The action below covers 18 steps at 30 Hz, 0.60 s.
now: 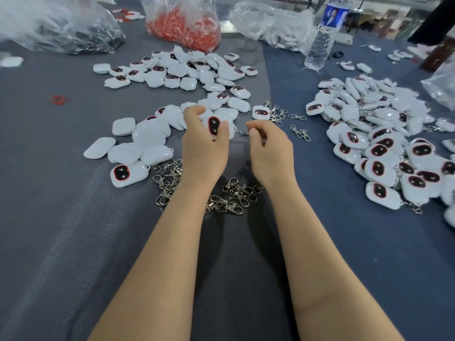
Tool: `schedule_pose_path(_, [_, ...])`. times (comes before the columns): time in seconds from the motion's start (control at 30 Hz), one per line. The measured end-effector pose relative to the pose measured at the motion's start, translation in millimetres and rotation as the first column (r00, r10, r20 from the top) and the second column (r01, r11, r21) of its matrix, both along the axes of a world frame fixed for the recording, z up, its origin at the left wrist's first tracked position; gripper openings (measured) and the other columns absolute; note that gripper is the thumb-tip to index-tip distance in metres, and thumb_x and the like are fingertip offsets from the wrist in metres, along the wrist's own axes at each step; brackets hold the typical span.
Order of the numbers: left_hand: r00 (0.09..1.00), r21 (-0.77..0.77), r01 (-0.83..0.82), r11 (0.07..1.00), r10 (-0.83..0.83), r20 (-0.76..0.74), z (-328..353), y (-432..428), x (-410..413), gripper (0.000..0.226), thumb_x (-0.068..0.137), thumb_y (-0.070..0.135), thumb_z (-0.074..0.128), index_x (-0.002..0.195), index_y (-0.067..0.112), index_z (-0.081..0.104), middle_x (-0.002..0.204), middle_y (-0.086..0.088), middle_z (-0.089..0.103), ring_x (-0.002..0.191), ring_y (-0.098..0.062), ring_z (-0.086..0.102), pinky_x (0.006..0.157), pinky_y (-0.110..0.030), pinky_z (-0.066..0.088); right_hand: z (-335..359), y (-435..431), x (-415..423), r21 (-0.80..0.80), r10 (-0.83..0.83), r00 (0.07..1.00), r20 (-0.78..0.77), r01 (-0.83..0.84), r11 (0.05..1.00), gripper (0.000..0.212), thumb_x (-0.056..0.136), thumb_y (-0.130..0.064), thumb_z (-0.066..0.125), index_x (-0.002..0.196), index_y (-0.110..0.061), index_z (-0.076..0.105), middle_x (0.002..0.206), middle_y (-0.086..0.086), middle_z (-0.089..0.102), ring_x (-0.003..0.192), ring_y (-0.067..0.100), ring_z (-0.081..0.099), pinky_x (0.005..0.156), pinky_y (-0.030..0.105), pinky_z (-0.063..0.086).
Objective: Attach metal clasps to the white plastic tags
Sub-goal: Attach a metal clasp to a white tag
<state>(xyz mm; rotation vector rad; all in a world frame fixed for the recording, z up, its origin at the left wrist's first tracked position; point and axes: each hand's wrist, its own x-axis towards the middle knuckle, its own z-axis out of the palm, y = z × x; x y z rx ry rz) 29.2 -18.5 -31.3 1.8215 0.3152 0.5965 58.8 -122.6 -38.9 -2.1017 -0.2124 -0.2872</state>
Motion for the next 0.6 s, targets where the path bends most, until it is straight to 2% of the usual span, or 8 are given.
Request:
schedule_pose_path(0.07, [0.998, -0.120, -0.011, 0.993, 0.003, -0.069, 0.2, 1.4, 1.2, 0.031, 0.088, 0.021, 0.058, 0.112, 0.015, 0.040, 0.107, -0.008, 0.058, 0.095, -0.031, 0.063, 0.090, -0.045, 0.049, 2.9, -1.5, 2.0, 0.049, -0.019, 0.998, -0.054, 0.022, 0.999, 0.028, 0.098, -0.019, 0.043, 0.120, -0.017, 0.061, 0.114, -0.004, 0.062, 0.104, 0.007, 0.054, 0.078, 0.006, 0.031])
schedule_pose_path(0.1, [0.996, -0.141, 0.000, 0.990, -0.013, -0.092, 1.3, 0.6, 0.6, 0.028, 0.086, 0.021, 0.060, 0.107, 0.018, 0.041, 0.107, -0.010, 0.059, 0.094, -0.032, 0.063, 0.088, -0.048, 0.050, 4.7, -1.6, 2.3, 0.077, -0.006, 0.998, -0.070, 0.011, 0.997, 0.028, 0.098, -0.022, 0.045, 0.119, -0.018, 0.062, 0.108, -0.008, 0.063, 0.098, 0.004, 0.055, 0.075, 0.003, 0.032])
schedule_pose_path(0.2, [0.994, -0.118, 0.071, 0.990, -0.081, -0.079, 3.8, -9.1, -1.5, 0.017, 0.086, 0.022, 0.060, 0.097, 0.027, 0.048, 0.097, -0.009, 0.065, 0.081, -0.023, 0.067, 0.083, -0.045, 0.054, 10.2, -2.4, 0.1, 0.061, 0.076, 0.994, -0.083, -0.071, 0.996, 0.021, 0.095, -0.026, 0.050, 0.107, -0.019, 0.067, 0.082, -0.016, 0.061, 0.074, -0.004, 0.054, 0.064, 0.003, 0.036])
schedule_pose_path(0.33, [0.994, -0.085, 0.104, 0.991, -0.108, -0.035, 10.8, -29.5, 4.1, 0.017, 0.091, 0.020, 0.055, 0.107, 0.024, 0.059, 0.090, -0.003, 0.062, 0.089, -0.026, 0.063, 0.088, -0.043, 0.051, 18.5, -24.5, -2.1, 0.040, 0.049, 0.992, -0.114, -0.044, 0.998, 0.018, 0.093, -0.021, 0.053, 0.106, -0.019, 0.065, 0.092, 0.000, 0.066, 0.086, 0.018, 0.064, 0.080, 0.029, 0.049])
schedule_pose_path(0.4, [0.984, -0.066, 0.170, 0.983, -0.173, -0.036, 14.7, -47.3, 12.1, 0.021, 0.092, 0.019, 0.054, 0.113, 0.020, 0.061, 0.093, 0.001, 0.060, 0.094, -0.025, 0.062, 0.091, -0.036, 0.049, 24.4, -46.7, -3.3, 0.040, -0.005, 0.993, -0.117, 0.010, 0.999, 0.018, 0.091, -0.020, 0.055, 0.106, -0.019, 0.065, 0.089, 0.000, 0.064, 0.084, 0.020, 0.062, 0.080, 0.034, 0.050])
schedule_pose_path(0.5, [0.964, -0.036, 0.261, 0.965, -0.262, -0.041, 21.5, -90.8, 25.9, 0.021, 0.092, 0.019, 0.056, 0.113, 0.018, 0.059, 0.091, 0.008, 0.058, 0.089, -0.012, 0.057, 0.080, -0.017, 0.042, 30.2, -91.4, -5.7, 0.020, -0.163, 0.984, -0.070, 0.165, 0.986, 0.012, 0.090, -0.023, 0.057, 0.101, -0.023, 0.062, 0.086, -0.003, 0.063, 0.079, 0.011, 0.059, 0.066, 0.017, 0.042])
schedule_pose_path(0.57, [0.942, -0.037, 0.333, 0.942, -0.334, -0.042, 24.4, -125.8, 34.6, 0.017, 0.090, 0.019, 0.059, 0.106, 0.014, 0.056, 0.089, 0.006, 0.060, 0.090, -0.014, 0.058, 0.080, -0.021, 0.044, 32.6, -122.3, -8.8, 0.017, -0.321, 0.946, -0.030, 0.322, 0.947, 0.012, 0.090, -0.024, 0.057, 0.101, -0.023, 0.059, 0.087, -0.006, 0.062, 0.077, 0.007, 0.055, 0.064, 0.012, 0.038])
schedule_pose_path(0.6, [0.926, -0.029, 0.374, 0.927, -0.375, -0.049, 24.2, -144.1, 38.3, 0.018, 0.089, 0.019, 0.060, 0.105, 0.011, 0.056, 0.092, 0.002, 0.062, 0.093, -0.017, 0.059, 0.082, -0.025, 0.045, 32.9, -136.9, -10.2, 0.009, -0.396, 0.918, -0.018, 0.396, 0.918, 0.014, 0.090, -0.024, 0.056, 0.104, -0.021, 0.059, 0.089, -0.006, 0.062, 0.080, 0.009, 0.055, 0.069, 0.015, 0.040])
